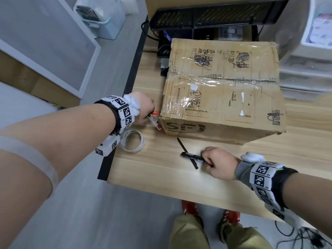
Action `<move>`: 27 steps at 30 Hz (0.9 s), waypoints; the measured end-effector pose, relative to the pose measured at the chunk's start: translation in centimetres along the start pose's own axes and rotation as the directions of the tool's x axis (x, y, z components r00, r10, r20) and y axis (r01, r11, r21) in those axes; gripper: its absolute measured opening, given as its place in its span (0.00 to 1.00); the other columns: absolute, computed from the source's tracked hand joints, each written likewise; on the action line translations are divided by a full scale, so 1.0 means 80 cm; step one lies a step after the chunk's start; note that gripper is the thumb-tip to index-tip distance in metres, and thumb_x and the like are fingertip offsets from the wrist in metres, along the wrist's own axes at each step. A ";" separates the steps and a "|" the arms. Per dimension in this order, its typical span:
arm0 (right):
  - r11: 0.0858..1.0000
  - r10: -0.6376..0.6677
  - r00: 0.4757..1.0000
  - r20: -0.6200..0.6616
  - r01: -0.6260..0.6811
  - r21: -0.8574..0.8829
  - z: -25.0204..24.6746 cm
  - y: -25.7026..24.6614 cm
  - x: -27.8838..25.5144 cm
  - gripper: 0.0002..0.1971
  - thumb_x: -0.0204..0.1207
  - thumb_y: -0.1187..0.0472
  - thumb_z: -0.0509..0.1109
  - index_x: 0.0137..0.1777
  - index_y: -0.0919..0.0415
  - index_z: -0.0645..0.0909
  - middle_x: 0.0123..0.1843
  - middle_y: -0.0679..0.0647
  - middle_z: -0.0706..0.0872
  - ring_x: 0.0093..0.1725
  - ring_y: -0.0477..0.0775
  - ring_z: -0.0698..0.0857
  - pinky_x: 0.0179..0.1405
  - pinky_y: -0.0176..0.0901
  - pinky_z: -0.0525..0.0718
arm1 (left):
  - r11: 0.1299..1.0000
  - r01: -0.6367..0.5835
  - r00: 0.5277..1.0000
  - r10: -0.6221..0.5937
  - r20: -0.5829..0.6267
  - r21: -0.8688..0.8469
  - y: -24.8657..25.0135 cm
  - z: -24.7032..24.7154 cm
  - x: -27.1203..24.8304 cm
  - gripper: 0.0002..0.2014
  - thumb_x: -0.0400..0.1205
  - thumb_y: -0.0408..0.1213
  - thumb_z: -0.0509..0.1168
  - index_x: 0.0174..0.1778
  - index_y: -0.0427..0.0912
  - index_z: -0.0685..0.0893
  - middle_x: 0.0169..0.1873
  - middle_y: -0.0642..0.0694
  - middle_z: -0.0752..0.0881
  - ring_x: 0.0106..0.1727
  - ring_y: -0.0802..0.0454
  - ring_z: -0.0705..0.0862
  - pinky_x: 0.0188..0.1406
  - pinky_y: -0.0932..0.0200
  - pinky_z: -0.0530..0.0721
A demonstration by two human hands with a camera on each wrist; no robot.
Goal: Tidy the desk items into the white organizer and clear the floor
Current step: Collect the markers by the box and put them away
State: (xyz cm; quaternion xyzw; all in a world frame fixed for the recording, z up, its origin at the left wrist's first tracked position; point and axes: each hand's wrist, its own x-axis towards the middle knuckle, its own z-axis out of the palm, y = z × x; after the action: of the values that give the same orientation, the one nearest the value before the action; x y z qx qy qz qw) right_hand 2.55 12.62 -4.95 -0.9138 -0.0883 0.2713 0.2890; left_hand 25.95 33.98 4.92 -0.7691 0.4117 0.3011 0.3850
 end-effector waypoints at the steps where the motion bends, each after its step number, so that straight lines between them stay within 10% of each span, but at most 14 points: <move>1: 0.999 0.023 1.000 0.001 -0.023 -0.022 -0.001 -0.001 0.002 0.15 0.64 0.65 0.65 0.29 0.51 0.61 0.36 0.44 0.71 0.35 0.49 0.72 0.37 0.41 0.70 | 0.999 0.029 0.999 -0.030 -0.044 -0.017 -0.006 0.002 -0.001 0.18 0.81 0.53 0.58 0.49 0.45 0.87 0.43 0.51 0.81 0.39 0.46 0.85 0.43 0.51 0.89; 9: 0.993 0.046 0.999 -0.016 -0.047 -0.108 -0.040 -0.039 -0.012 0.09 0.70 0.62 0.63 0.33 0.52 0.66 0.43 0.51 0.78 0.44 0.56 0.80 0.42 0.49 0.81 | 0.969 0.230 0.964 -0.240 -0.114 -0.092 -0.028 -0.004 -0.085 0.13 0.84 0.50 0.59 0.50 0.46 0.84 0.34 0.51 0.82 0.35 0.47 0.83 0.33 0.58 0.77; 15: 0.989 -0.143 0.989 -0.027 0.142 -0.033 -0.089 -0.076 -0.065 0.09 0.74 0.63 0.62 0.36 0.54 0.66 0.37 0.48 0.73 0.35 0.51 0.71 0.31 0.40 0.68 | 0.900 0.335 0.892 -0.398 -0.215 -0.277 -0.039 -0.059 -0.157 0.10 0.86 0.48 0.58 0.54 0.45 0.77 0.36 0.49 0.82 0.36 0.44 0.82 0.36 0.54 0.79; 27: 0.994 -0.070 0.935 -0.347 0.096 0.058 -0.204 -0.005 -0.229 0.14 0.81 0.51 0.68 0.46 0.51 0.63 0.36 0.46 0.72 0.34 0.52 0.68 0.35 0.46 0.68 | 0.955 0.154 0.859 -0.256 -0.444 -0.253 0.073 -0.322 -0.163 0.05 0.84 0.42 0.58 0.44 0.47 0.70 0.35 0.48 0.81 0.34 0.47 0.82 0.31 0.53 0.78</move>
State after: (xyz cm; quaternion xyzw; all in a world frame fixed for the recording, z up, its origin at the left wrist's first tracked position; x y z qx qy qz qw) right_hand -3.86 -0.70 14.65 -0.9313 -0.0648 0.0977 0.3450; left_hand 18.42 15.47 26.58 -0.8947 0.3745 0.1034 0.2206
